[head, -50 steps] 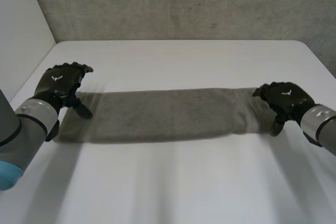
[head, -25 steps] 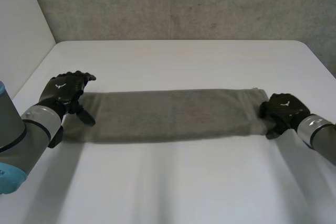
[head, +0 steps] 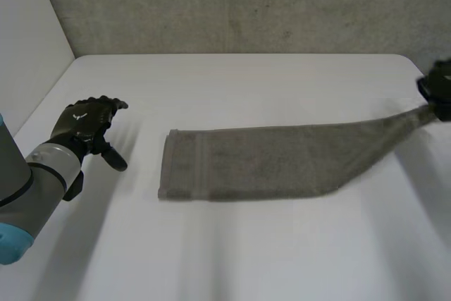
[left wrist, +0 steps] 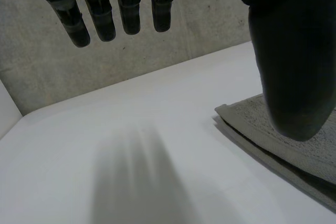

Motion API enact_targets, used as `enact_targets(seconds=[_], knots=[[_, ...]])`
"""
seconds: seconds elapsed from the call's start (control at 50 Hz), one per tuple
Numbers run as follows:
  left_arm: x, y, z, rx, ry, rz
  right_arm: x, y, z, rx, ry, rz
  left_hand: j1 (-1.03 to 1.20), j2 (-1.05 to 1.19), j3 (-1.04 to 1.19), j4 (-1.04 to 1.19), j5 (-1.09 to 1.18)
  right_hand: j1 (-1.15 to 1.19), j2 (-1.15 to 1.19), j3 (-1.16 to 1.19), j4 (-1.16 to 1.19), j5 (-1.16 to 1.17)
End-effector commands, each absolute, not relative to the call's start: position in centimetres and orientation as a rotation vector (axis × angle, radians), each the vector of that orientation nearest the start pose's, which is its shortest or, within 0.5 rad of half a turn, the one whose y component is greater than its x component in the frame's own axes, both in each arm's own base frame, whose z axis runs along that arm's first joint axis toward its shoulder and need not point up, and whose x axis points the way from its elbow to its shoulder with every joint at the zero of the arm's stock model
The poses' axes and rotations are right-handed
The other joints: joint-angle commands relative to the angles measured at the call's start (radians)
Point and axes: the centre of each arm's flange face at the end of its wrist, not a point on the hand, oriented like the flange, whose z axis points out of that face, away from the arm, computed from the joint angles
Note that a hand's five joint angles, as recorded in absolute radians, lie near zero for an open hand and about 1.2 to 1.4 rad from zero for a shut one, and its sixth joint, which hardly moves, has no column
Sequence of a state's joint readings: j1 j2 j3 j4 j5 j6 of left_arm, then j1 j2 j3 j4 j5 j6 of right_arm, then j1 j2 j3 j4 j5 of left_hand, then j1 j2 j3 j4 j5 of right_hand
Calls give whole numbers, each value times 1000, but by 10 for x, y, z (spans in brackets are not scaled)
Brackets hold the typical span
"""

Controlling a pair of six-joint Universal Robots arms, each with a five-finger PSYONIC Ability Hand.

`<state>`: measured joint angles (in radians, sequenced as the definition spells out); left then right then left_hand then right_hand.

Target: Fold the towel.

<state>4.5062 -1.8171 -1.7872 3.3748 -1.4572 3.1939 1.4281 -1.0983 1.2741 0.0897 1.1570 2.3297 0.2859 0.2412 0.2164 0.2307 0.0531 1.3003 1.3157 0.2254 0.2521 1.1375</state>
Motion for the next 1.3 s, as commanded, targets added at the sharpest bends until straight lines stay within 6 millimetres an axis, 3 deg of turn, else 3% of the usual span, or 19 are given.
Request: enact_targets(seconds=[0.02, 0.06, 0.08, 0.12, 0.14, 0.22, 0.34, 0.36, 0.38, 0.4, 0.42, 0.56, 0.6, 0.72, 0.76, 0.88, 1.14, 1.24, 1.3], knots=[[-204, -283, 189, 453, 2576, -2054, 207, -363, 268, -1469, 1995, -2176, -105, -60, -42, -56, -46, 96, 81, -51, -78, 84], [-204, -282, 189, 455, 2578, -2052, 263, -331, 275, -1555, 1801, -2168, -105, -60, -42, -56, -46, 96, 81, -51, -78, 84], [-204, -282, 189, 455, 2578, -2052, 263, -331, 275, -1556, 1800, -2168, -105, -60, -42, -56, -46, 96, 81, -51, -78, 84], [-203, -283, 189, 451, 2575, -2053, 320, -294, 269, -1629, 1627, -2135, -105, -60, -42, -56, -46, 96, 81, -51, -78, 84], [-203, -283, 189, 451, 2575, -2053, 320, -294, 269, -1629, 1626, -2135, -105, -60, -42, -56, -46, 96, 81, -51, -78, 84], [-203, -283, 189, 443, 2572, -2051, 390, -247, 231, -1715, 1470, -2037, -105, -60, -42, -56, -46, 96, 81, -51, -78, 84], [-203, -282, 190, 445, 2570, -2056, 428, -208, 175, -1820, 1419, -1862, -105, -60, -42, -56, -46, 96, 81, -51, -78, 84], [-203, -282, 190, 445, 2571, -2054, 434, -200, 161, -1848, 1419, -1821, -105, -60, -42, -56, -46, -89, -104, -51, -78, -101], [-203, -281, 191, 449, 2570, -2059, 436, -194, 152, -1861, 1431, -1799, -105, -60, -42, -56, -46, -646, -661, -51, -78, -658], [-203, -281, 191, 449, 2570, -2059, 436, -194, 152, -1861, 1431, -1799, -105, -60, -42, -56, -46, -652, -667, -51, -78, -663], [-203, -281, 191, 447, 2567, -2060, 436, -192, 153, -1853, 1449, -1807, -105, -60, -42, -56, -46, -1125, -1141, -51, -78, -1137], [-204, -281, 191, 456, 2568, -2067, 414, -208, 184, -1682, 1592, -1843, -105, -60, -42, -56, -46, -1126, -1141, -51, -78, -1137], [-205, -284, 191, 458, 2563, -2070, 381, -232, 208, -1486, 1726, -1854, -105, -60, -42, -56, -46, -1126, -1141, -51, -78, -1137], [-215, -282, 196, 499, 2551, -2111, 333, -255, 216, -1233, 1894, -1783, -105, -60, -42, -56, -46, -1126, -1141, -51, -78, -1137], [-229, -278, 199, 560, 2552, -2140, 303, -262, 209, -1133, 1985, -1712, -105, -60, -42, -56, -46, -1126, -1141, -51, -78, -1137], [-259, -266, 199, 688, 2566, -2185, 256, -267, 172, -1053, 2123, -1559, -102, -57, -42, -56, -44, -1126, -1141, -51, -78, -1137], [-304, -227, 149, 955, 2719, -2009, 236, -272, 129, -1002, 2171, -1549, -102, -57, -42, -56, -44, -1022, -1037, -51, -78, -1033], [-300, -229, 138, 941, 2745, -1949, 236, -275, 117, -1002, 2186, -1536, -102, -57, -42, -56, -44, -564, -579, -51, -78, -575], [-295, -230, 135, 922, 2756, -1924, 237, -279, 113, -1011, 2189, -1534, -105, -60, -42, -56, -46, -83, -99, -51, -78, -95]])
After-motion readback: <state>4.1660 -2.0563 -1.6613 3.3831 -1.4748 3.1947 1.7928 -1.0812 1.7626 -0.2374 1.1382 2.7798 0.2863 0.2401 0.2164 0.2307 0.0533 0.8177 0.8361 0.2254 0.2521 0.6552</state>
